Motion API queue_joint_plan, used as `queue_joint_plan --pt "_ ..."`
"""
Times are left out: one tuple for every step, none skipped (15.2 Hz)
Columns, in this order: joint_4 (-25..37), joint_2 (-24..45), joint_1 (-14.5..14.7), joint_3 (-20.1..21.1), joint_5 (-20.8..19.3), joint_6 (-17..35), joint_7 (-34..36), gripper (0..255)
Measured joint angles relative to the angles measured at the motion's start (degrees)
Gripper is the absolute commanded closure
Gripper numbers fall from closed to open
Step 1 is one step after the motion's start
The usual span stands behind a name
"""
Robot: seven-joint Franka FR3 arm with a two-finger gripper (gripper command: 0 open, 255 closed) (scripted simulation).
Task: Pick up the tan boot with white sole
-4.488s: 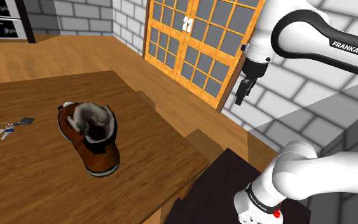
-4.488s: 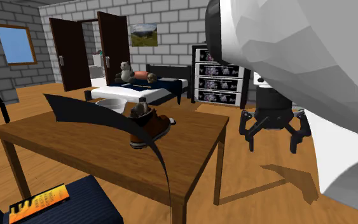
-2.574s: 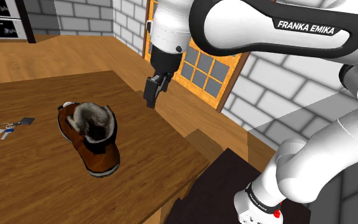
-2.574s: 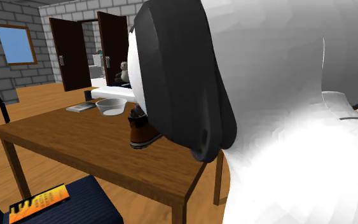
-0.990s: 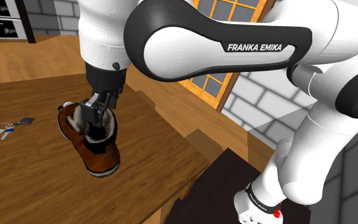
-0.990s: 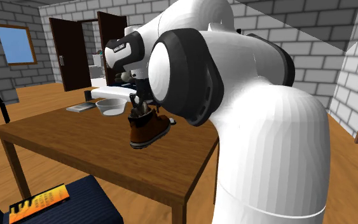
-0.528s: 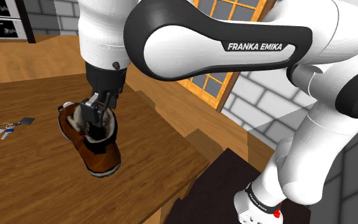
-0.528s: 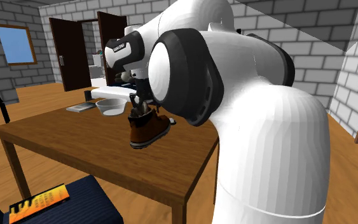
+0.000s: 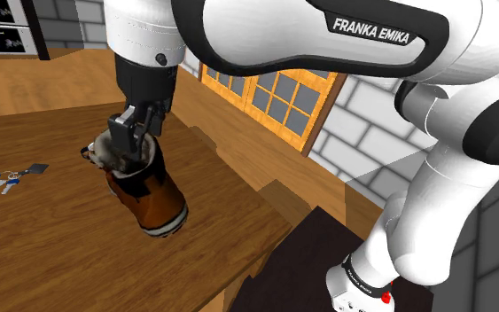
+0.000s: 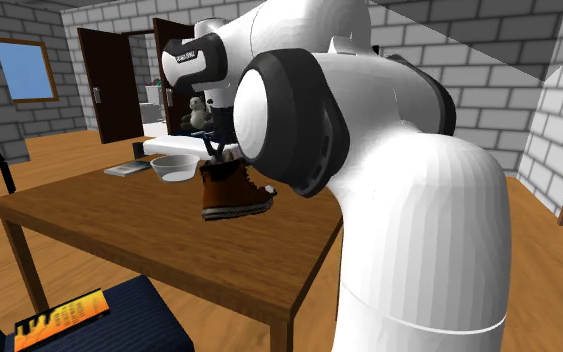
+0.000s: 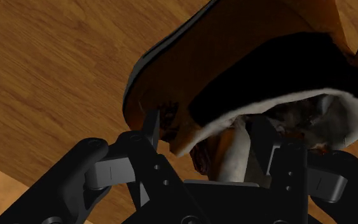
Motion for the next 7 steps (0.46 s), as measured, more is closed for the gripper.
queue_joint_plan --pt "1.17 0.25 0.21 0.07 -0.14 -0.99 0.06 255" --pt "2.44 0.52 0.39 0.13 -0.28 -2.03 0.01 255" --pt "3.36 0.75 0.48 0.14 -0.4 -2.74 -0.07 255" --pt "4.45 1.1 0.65 0.16 -0.59 -3.55 -0.1 255" --pt "5.75 1.55 0.9 0.22 -0.84 -4.47 -0.06 255" --pt "6.78 1.71 0.96 0.22 -0.9 -5.36 -0.26 255" --pt "7.34 1.79 1.09 0.26 -0.98 -5.84 -0.21 255"
